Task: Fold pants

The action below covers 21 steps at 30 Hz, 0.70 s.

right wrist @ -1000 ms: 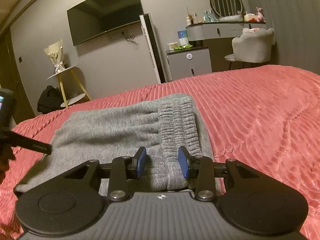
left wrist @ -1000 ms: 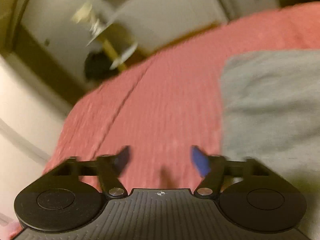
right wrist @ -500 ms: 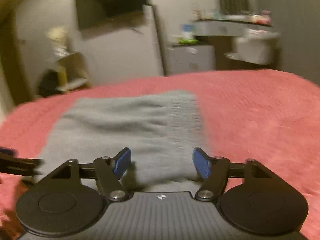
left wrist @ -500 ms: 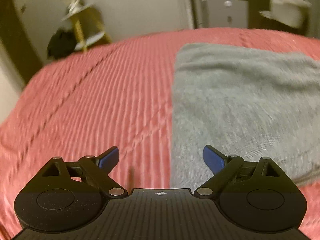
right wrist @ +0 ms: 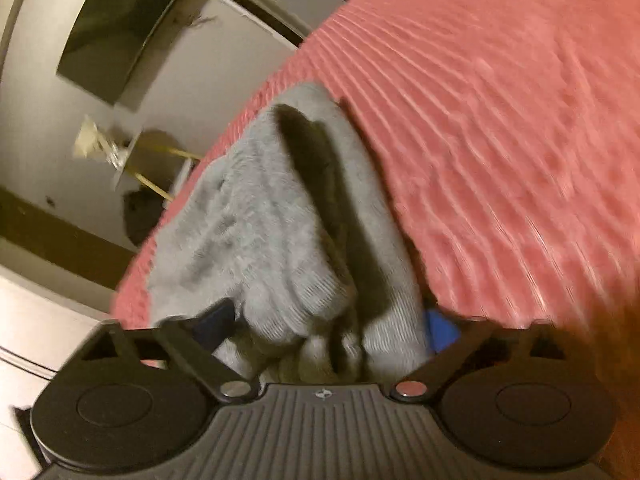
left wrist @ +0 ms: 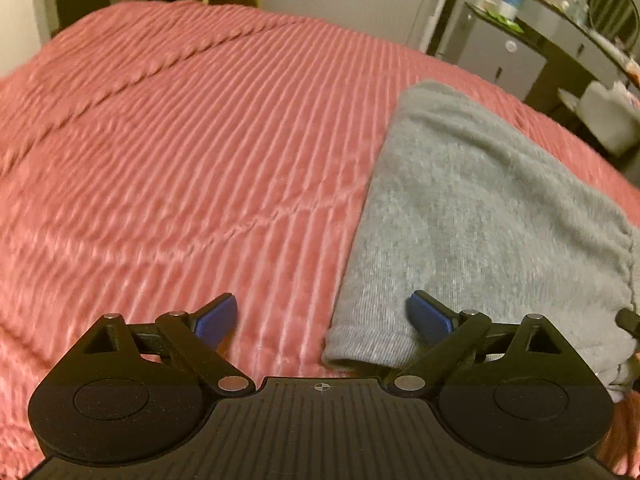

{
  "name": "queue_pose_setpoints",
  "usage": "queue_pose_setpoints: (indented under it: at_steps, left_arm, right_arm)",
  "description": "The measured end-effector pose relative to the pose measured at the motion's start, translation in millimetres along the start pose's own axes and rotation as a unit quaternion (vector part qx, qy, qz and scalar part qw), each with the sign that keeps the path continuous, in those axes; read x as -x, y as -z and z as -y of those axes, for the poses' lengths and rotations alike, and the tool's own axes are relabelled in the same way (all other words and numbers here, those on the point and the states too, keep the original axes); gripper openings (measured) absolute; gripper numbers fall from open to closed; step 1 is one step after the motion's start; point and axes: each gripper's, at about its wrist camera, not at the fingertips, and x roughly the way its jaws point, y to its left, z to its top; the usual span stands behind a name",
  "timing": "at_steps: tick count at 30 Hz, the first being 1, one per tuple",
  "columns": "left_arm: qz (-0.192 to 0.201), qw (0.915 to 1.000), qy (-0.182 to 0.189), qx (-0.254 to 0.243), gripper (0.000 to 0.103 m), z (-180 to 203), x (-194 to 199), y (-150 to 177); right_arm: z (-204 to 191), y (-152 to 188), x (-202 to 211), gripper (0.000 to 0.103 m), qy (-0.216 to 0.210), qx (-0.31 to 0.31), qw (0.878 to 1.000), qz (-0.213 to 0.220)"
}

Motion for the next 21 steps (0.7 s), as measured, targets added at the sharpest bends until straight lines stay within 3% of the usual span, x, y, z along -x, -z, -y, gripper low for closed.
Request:
queue_pose_setpoints:
  at_steps: [2,3,5,7,9,12,14,18,21]
  left_arm:
    - [-0.001,1.0000,0.001,0.010,0.097,-3,-3,-1]
    - [-0.001,0.9999,0.001,0.015,0.097,-4,-5,0]
    - [-0.003,0.9998,-0.004,0.017,0.097,-4,-4,1]
    - [0.002,0.9999,-0.003,0.011,0.097,-3,-2,1]
    - [0.008,1.0000,0.001,0.003,0.098,0,3,2]
    - [0.013,0.9998,-0.009,-0.013,0.098,6,5,4]
    - [0.012,0.9996,-0.011,-0.021,0.097,9,7,3]
    - [-0.002,0.9992,0.003,-0.041,0.097,15,5,-7]
    - [0.003,0.9970,0.007,-0.077,0.097,22,7,-17]
  right_arm:
    - [-27,-2,5,0.060,0.024,0.045,0.999,0.011]
    - [-43,0,12,0.051,0.021,0.082,0.996,0.029]
    - [-71,7,27,0.050,0.002,0.148,0.987,0.068]
    - [-74,10,31,0.051,-0.011,0.157,0.984,0.083]
    - [-55,10,21,0.054,0.007,0.133,0.989,0.072]
    - [-9,16,3,0.085,0.067,0.052,0.996,0.034]
    - [3,18,9,0.086,0.024,0.010,0.999,0.043]
    - [7,13,12,0.090,-0.033,-0.002,0.999,0.034]
    - [8,3,4,0.090,-0.039,-0.002,0.999,0.021]
